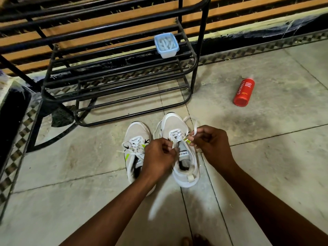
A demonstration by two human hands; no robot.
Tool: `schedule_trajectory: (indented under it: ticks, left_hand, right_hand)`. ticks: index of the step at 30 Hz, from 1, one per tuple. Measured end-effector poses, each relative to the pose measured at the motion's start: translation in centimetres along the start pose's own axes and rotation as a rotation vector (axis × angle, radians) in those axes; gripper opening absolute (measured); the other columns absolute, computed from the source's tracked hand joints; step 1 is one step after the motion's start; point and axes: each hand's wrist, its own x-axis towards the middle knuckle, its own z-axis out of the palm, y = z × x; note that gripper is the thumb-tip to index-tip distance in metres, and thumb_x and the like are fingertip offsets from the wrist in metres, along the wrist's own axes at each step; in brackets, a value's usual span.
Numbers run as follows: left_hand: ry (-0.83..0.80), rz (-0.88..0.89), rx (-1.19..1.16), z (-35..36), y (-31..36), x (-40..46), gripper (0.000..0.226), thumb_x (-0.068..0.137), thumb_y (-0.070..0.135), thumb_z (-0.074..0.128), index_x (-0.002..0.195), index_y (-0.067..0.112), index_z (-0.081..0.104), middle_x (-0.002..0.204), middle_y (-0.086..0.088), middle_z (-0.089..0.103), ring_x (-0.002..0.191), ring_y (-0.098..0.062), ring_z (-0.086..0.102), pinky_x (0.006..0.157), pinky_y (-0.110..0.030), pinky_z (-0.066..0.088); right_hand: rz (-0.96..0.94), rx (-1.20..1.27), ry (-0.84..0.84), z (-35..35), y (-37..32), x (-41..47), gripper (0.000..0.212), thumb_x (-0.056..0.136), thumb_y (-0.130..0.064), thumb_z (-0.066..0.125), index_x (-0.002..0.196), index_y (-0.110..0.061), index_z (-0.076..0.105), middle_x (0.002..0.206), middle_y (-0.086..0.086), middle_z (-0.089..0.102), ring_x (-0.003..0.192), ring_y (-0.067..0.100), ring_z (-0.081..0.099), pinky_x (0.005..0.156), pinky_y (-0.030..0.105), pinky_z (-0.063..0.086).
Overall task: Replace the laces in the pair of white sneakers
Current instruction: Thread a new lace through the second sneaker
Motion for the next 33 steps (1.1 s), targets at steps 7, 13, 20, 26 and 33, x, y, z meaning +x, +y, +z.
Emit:
schedule_trajectory:
  ticks: [7,13,20,26,33]
  left_hand:
    - [0.027,-0.034,-0.036,0.1,-1.1,0.1,0.012,0.086,0.028,0.084,0.082,0.018,0.077,0.071,0.007,0.074,0.066,-0.007,0.07,0.061,-0.021,0.053]
    - [0.029,-0.073,-0.059,0.3,-1.4,0.4,0.011,0.084,0.024,0.085,0.083,0.017,0.077,0.071,0.005,0.074,0.065,-0.006,0.069,0.063,-0.021,0.053]
    - [0.008,-0.064,-0.101,0.2,-1.0,0.3,0.01,0.086,0.018,0.083,0.082,0.012,0.076,0.066,0.007,0.066,0.053,0.003,0.056,0.053,-0.011,0.042]
    - [0.003,-0.062,-0.12,0.0,-0.9,0.0,0.01,0.086,0.02,0.083,0.085,0.013,0.076,0.068,0.008,0.067,0.056,0.004,0.058,0.055,-0.01,0.044]
    - [0.013,-0.076,-0.101,0.0,-1.1,0.0,0.007,0.085,0.018,0.084,0.085,0.017,0.076,0.068,0.009,0.068,0.058,0.004,0.061,0.058,-0.011,0.047]
  right_hand:
    - [-0.12,-0.336,-0.009,2.4,0.3,0.2,0.03,0.076,-0.003,0.082,0.077,-0.03,0.071,0.075,-0.014,0.071,0.076,0.011,0.067,0.075,0.032,0.05]
    - [-0.161,-0.565,0.04,3.8,0.2,0.3,0.025,0.075,-0.022,0.076,0.09,-0.037,0.063,0.065,-0.018,0.064,0.075,0.016,0.065,0.078,0.053,0.051]
    - [-0.154,-0.675,-0.001,3.9,0.1,0.5,0.028,0.075,-0.02,0.077,0.085,-0.037,0.058,0.067,-0.01,0.065,0.073,0.014,0.064,0.077,0.05,0.05]
    - [-0.293,-0.923,-0.014,3.8,0.6,0.3,0.024,0.067,-0.019,0.076,0.081,-0.031,0.06,0.064,-0.01,0.061,0.073,0.014,0.062,0.079,0.034,0.022]
    - [-0.363,-1.066,-0.007,4.3,0.4,-0.2,0.012,0.066,-0.02,0.061,0.076,-0.026,0.059,0.061,-0.009,0.055,0.075,0.018,0.059,0.074,0.036,0.02]
